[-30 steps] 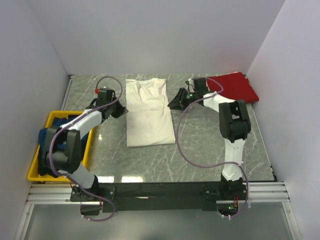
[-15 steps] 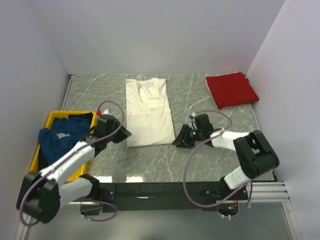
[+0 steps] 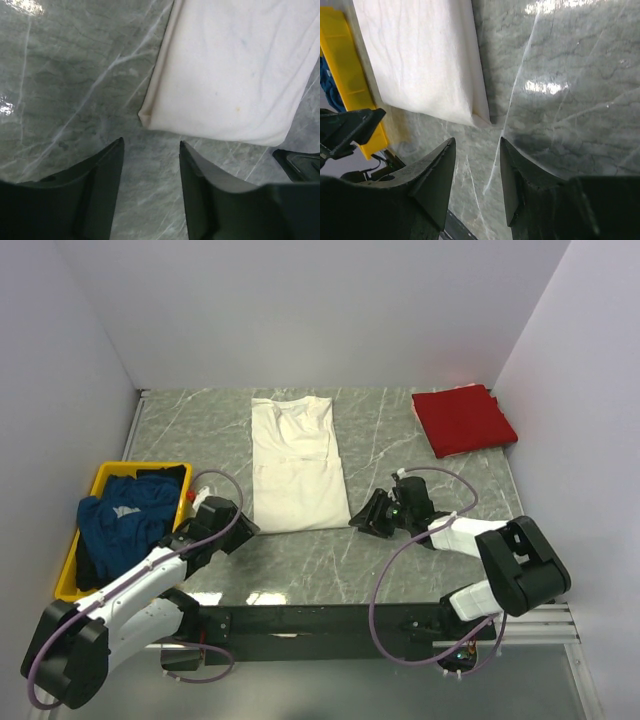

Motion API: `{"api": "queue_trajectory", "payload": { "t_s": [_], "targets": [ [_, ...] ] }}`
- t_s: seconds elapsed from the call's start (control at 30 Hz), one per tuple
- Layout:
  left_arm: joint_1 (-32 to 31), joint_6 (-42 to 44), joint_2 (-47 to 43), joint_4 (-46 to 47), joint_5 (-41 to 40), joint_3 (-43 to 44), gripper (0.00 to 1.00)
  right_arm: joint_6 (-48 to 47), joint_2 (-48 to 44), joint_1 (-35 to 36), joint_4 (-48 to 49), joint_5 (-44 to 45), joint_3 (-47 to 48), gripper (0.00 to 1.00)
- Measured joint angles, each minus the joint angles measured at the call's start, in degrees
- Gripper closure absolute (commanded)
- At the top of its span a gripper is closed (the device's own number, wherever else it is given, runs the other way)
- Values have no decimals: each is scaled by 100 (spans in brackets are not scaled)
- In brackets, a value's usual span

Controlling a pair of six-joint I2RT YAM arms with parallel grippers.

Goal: Fold and stack the t-shirts
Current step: Fold the tshirt

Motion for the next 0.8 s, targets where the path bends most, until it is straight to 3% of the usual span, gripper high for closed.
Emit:
{"api": "queue_trajectory", "payload": {
  "t_s": [0.07,0.33,0.63,0.8],
  "targets": [
    [0,-55,0,125,-66,-98,44,83,92,2,162,20,-9,52],
    [0,-223,293,675,-131,-444,56,372,407,136,629,59,-83,54],
    [0,-382,531,1287,-133,-553,57,651,713,151,1180,68,-120,58],
    [0,-444,647,1451,-151,-557,59,758,863,151,1412,61,-133,66]
  ]
}}
